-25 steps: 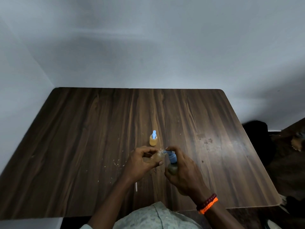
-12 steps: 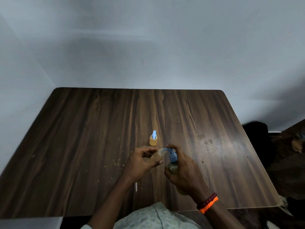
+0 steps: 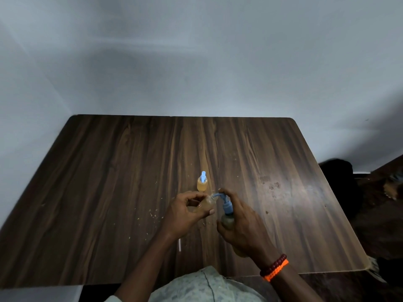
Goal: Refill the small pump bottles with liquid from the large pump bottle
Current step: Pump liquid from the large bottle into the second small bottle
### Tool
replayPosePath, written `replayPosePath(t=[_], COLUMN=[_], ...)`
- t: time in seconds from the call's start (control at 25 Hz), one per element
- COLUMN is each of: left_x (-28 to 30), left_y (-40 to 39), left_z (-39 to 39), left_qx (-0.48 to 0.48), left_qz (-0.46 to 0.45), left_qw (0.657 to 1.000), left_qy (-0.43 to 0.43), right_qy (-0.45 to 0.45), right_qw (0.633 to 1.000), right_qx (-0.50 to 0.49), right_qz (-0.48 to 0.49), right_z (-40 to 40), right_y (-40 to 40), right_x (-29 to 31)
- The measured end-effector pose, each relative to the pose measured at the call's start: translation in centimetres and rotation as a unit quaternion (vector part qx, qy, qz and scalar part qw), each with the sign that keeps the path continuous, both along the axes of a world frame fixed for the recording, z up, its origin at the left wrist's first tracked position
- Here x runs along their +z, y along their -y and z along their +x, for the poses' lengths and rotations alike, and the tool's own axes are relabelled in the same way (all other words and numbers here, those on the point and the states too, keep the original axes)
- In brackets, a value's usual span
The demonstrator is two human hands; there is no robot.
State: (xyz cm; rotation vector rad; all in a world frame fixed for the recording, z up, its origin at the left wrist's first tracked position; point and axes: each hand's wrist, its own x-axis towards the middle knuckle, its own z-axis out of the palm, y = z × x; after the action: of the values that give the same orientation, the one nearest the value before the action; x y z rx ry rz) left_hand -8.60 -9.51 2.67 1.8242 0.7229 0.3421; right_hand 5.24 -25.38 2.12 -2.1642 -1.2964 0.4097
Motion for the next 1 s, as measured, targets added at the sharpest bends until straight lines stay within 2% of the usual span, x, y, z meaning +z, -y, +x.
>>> replayPosePath(t=[0.76, 1.0], left_x=[0.21, 0.22], left_y=[-0.15, -0.53], left_z=[0.41, 0.44], left_qx=[-0.008, -0.002], left_qz=[0.007, -0.007], left_qw=[1.000, 1.000], left_qy=[-0.011, -0.007], right_qy=[0.034, 0.036], right_qw=[0.999, 0.999], right_qx=[-0.021, 0.007], right_qz=[-0.008, -0.016], right_z=[0.21, 0.37], right_y=[-0.34, -0.19], right_x=[0.53, 0.19])
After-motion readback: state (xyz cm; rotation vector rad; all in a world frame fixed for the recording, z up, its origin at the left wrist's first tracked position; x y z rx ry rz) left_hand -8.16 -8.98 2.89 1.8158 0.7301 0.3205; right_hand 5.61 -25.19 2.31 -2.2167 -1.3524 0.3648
